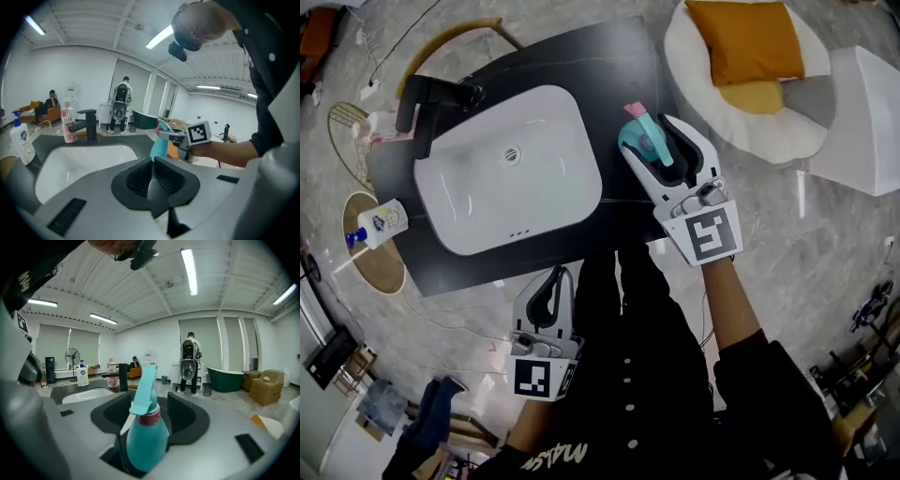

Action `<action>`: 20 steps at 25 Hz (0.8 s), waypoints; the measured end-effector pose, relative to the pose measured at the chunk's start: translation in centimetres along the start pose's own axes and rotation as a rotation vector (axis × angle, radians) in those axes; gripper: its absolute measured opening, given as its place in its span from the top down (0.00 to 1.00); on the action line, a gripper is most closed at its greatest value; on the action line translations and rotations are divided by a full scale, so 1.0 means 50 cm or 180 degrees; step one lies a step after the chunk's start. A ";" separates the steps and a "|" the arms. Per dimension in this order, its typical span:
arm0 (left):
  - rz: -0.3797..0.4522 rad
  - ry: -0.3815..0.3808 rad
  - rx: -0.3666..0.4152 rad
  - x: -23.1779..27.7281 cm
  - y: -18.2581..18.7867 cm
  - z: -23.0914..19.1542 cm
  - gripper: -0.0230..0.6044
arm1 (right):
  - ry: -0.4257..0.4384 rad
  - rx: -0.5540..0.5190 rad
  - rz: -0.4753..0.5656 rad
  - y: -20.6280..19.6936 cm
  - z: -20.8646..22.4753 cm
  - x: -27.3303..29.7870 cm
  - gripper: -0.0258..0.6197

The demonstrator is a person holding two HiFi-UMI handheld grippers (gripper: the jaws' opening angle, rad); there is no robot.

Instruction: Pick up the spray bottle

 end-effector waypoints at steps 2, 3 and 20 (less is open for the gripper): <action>-0.0069 0.0063 -0.0057 -0.002 -0.016 -0.005 0.92 | 0.0012 0.0005 0.0043 -0.004 -0.001 0.014 0.66; -0.0105 0.0088 -0.0093 -0.004 -0.021 -0.009 0.92 | 0.0009 -0.0012 0.0064 -0.005 -0.002 0.019 0.71; 0.0464 0.0323 0.0164 -0.028 0.149 -0.036 0.92 | -0.0116 -0.0165 0.0253 0.173 -0.001 -0.066 0.75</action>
Point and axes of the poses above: the fingertips, and each gripper's own axes: x forward along the fingers, z to its right, y out of its top, the point moved 6 cm from there along -x, backward along the fingers
